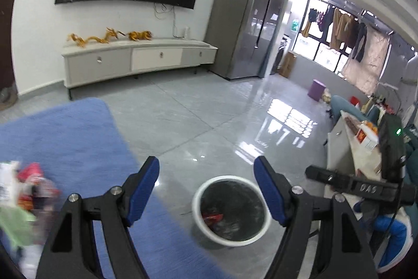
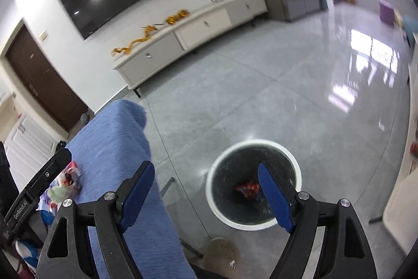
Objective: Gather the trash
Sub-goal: 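Grasp the purple bag with the left tool while the right tool grasps the clear plastic bag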
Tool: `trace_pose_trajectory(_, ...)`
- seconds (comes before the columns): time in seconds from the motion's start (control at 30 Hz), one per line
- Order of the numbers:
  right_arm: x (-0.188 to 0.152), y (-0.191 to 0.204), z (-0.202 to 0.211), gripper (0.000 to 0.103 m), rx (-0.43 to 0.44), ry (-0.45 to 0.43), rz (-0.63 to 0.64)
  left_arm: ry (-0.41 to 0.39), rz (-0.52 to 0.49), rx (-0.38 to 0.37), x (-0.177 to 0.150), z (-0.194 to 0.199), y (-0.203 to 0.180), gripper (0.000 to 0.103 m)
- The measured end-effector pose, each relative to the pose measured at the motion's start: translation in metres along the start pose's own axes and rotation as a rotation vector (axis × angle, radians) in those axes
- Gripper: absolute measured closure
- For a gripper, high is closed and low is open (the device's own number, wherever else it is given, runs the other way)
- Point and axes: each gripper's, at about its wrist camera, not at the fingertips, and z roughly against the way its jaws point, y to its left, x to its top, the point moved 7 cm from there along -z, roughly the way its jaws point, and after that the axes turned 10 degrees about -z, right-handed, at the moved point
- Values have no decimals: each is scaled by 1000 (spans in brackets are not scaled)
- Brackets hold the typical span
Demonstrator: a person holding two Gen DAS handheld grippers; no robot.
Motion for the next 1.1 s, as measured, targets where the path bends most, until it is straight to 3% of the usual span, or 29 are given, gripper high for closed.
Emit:
trace_pose_trajectory(0.17,-13,58,13,23,68,-37,79,-35,1,79,-13,52,50,30)
trace_pose_trajectory(0.37,-29,115,11,23,151,-34,119,-59,86,224,-52,119,136,29)
trace_pose_trajectory(0.5,-53,151,-6,23,203,31,155,-33,175,322,-97,156,201,30)
trace_pose_trajectory(0.63,-91,197,-41,25,263,162,209,14,237,407,-140,185,257,30)
trace_pose_trajectory(0.8,-144,250,-89,33,328,342,267,40,301,428,-169,198,299,30)
trace_pose_trajectory(0.93,-188,276,-118,38,351,483,285,53,320,410,-175,191,306,30)
trace_pose_trajectory(1.1,-216,292,-139,40,335,557,296,75,315,361,-169,169,316,30)
